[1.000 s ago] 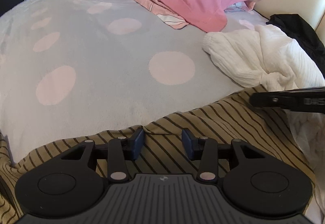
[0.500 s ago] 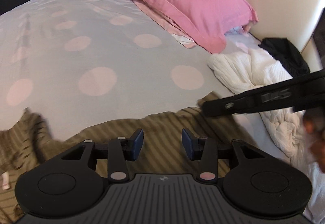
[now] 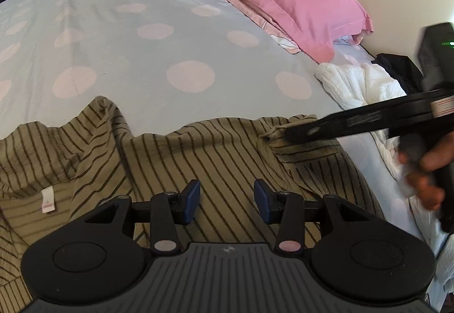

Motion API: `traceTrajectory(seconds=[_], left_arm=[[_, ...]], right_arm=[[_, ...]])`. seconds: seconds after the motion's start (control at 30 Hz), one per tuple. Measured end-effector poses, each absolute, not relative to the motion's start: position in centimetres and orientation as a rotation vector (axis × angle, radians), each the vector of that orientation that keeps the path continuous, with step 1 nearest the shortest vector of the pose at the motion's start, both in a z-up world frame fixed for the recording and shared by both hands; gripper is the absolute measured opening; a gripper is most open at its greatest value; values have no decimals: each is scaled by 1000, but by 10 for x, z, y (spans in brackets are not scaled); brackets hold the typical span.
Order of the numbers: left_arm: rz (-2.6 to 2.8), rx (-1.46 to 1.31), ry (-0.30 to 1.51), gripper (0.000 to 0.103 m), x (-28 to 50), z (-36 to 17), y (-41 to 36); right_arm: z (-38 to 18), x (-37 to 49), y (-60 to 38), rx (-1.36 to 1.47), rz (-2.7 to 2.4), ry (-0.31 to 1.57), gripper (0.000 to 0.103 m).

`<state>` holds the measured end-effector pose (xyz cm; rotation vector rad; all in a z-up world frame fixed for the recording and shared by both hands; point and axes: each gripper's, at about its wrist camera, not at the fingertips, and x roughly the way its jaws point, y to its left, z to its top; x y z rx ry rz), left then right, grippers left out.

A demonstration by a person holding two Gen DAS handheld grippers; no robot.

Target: Fold clothes

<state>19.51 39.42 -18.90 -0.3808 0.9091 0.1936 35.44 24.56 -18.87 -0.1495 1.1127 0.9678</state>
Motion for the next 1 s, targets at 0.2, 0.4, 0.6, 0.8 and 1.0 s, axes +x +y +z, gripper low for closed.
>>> traceTrajectory(seconds=[0.2,0.4,0.6,0.8,1.0], left_arm=[[160,-396,909,41,197,-182,388],[160,-359,893,46,220,-187,373],[196,-292,900,50,257,-201,371],[223,-273,944,50,285,-218,369],[192,-262,957,25,297,-225,365]], right_arm=[[-165,347,183,-228,929,1024,34],[-175,295,120,-327,982,990,34],[-197,246,114,-373,1128,958,37],[-210,237,127,-465,1156,908,55],[-217,226,130,-608,1147,873,45]])
